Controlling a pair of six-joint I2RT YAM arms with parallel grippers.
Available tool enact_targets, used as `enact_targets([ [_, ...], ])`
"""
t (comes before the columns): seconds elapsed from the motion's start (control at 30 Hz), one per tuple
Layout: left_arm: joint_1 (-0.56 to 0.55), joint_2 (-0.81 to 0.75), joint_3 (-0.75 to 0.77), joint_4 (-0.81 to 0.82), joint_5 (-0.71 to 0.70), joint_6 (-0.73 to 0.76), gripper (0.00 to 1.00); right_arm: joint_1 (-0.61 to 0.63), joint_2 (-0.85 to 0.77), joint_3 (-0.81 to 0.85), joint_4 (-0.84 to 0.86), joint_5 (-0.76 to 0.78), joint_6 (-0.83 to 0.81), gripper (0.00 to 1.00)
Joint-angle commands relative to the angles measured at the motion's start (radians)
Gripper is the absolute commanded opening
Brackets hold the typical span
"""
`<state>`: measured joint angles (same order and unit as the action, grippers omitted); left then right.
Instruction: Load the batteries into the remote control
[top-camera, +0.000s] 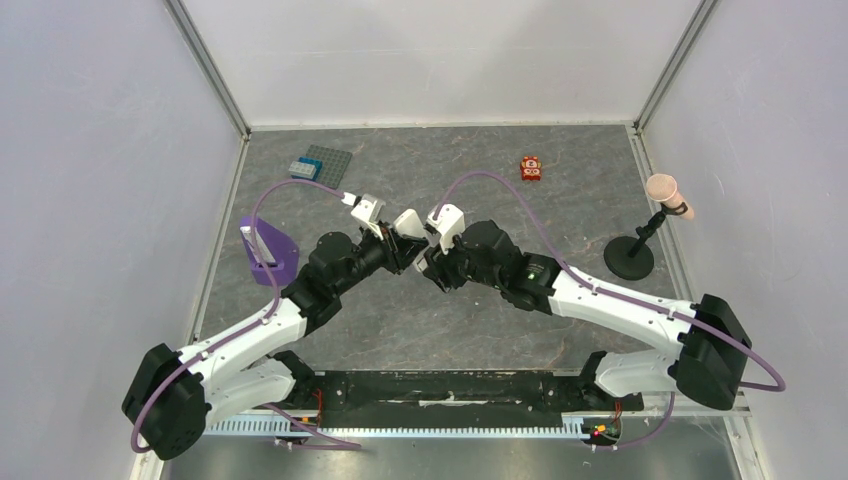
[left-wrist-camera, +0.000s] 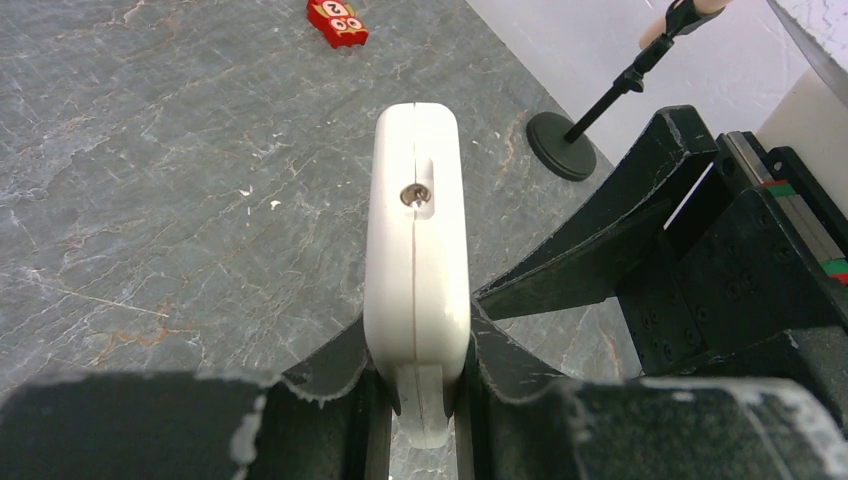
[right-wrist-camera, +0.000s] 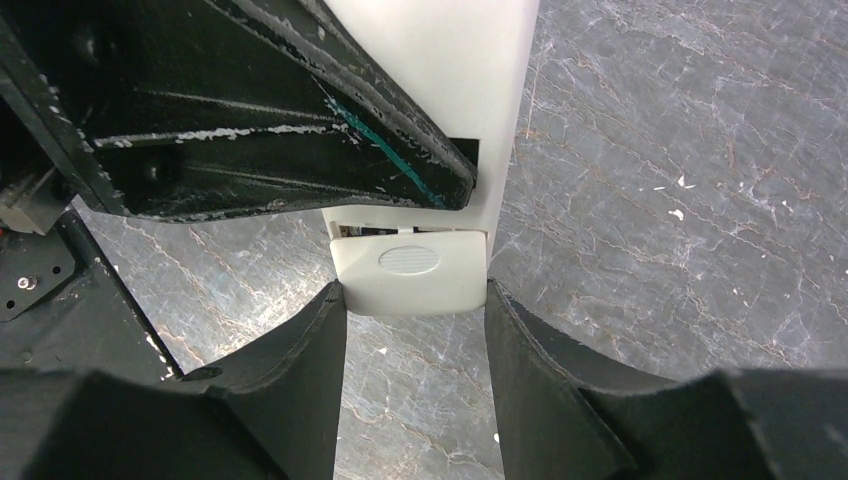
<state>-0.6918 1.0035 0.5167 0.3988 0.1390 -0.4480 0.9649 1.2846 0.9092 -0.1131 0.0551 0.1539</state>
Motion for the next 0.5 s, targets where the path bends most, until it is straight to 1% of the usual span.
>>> enact_targets([
  [0.0,-0.015,-0.008,0.017,0.029,0.024,0.046,0.02,-0.005,0.010,0.052,0.046,0.061,0.003,0.41],
  [0.23,-0.017,-0.011,0.018,0.020,0.035,0.034,0.02,-0.005,0.018,0.057,0.047,0.084,0.029,0.41],
  [0.47,-0.017,0.005,0.032,-0.005,0.054,-0.067,0.02,-0.004,0.025,0.069,0.062,0.128,0.092,0.43],
])
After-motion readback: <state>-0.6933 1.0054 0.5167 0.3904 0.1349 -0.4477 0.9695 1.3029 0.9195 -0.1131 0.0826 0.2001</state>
